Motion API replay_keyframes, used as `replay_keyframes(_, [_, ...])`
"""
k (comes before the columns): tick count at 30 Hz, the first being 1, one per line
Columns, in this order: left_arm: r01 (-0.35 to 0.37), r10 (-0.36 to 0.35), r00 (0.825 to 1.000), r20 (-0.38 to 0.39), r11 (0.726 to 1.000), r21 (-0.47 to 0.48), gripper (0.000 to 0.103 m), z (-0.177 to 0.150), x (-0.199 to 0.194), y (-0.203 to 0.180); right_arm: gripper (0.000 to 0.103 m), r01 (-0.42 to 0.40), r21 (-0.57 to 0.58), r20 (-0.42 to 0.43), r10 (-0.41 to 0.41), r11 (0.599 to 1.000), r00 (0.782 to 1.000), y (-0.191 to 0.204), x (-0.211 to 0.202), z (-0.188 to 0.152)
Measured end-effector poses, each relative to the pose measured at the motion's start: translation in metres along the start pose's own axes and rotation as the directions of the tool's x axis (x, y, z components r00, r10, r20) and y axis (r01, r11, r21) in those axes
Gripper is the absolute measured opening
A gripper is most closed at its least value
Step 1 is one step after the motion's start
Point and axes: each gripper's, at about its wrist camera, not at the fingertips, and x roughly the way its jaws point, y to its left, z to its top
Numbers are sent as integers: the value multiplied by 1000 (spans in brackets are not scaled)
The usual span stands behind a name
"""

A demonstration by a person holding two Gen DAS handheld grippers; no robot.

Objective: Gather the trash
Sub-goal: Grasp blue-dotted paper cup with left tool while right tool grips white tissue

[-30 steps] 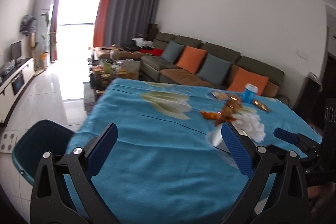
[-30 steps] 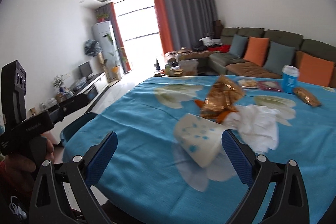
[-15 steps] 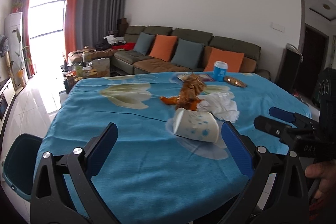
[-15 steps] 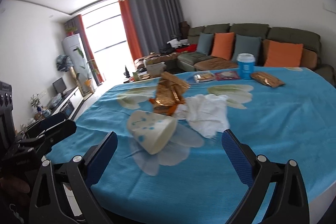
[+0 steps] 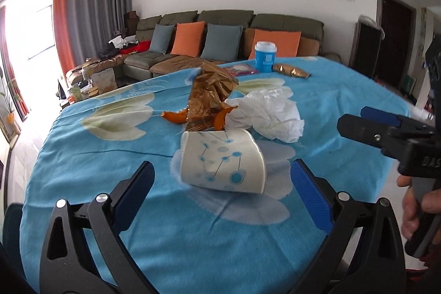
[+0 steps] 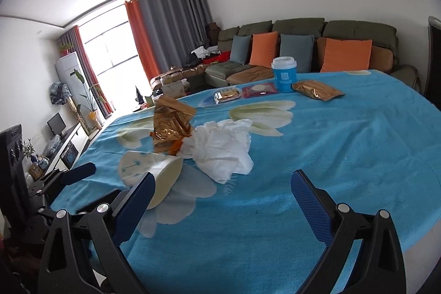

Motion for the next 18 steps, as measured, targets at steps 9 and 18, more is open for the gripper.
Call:
replay_keyframes(9, [-28,28,997,-66,1000,-5,97,3,41,2,95,-3,-20,-61,2,1000,998,-1,34,11])
replay_keyframes(18, [7,-9,994,-108,1000,-21,79,-1,54,7,75,18,-97,-136,-31,995,990,6,69,26])
